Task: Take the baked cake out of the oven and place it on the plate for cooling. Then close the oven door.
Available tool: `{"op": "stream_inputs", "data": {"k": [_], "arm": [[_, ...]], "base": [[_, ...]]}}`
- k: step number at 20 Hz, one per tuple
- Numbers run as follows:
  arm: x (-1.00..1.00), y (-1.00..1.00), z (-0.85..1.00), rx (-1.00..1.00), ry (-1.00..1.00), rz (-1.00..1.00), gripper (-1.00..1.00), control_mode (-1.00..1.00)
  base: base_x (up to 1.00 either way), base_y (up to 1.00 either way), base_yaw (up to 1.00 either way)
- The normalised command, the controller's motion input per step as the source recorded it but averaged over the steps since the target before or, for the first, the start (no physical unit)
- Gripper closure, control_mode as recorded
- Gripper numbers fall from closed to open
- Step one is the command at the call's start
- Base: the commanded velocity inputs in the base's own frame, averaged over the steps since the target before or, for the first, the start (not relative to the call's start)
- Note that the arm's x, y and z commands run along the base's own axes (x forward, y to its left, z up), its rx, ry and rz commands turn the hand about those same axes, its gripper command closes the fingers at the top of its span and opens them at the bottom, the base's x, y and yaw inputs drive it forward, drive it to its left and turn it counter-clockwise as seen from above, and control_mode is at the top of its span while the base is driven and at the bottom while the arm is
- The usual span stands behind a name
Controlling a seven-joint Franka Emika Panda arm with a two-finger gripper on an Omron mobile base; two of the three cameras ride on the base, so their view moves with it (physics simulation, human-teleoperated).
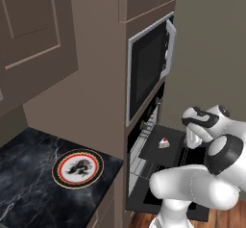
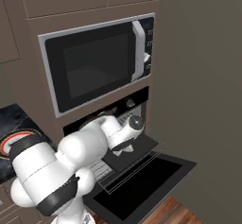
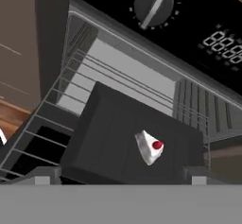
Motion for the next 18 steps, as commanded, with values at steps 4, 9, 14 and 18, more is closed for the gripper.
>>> {"op": "stream_inputs", "data": {"k": [4,9,14,18], "arm": [[0.15,0.0,-0.15,0.0,-0.14,0.26,-1.0,-1.0],[0.27,0.0,0.0,0.0,-0.03,0.14,-1.0,-1.0],[0.31,0.0,0.0,-0.03,0.0,0.08,-1.0,-1.0],[0.18,0.0,-0.06,-0.05,0.04,0.08,-1.0,-1.0]], "base": [[0.0,0.0,0.0],[0.0,0.0,0.0],[0.0,0.0,0.0],[0.0,0.0,0.0]]}}
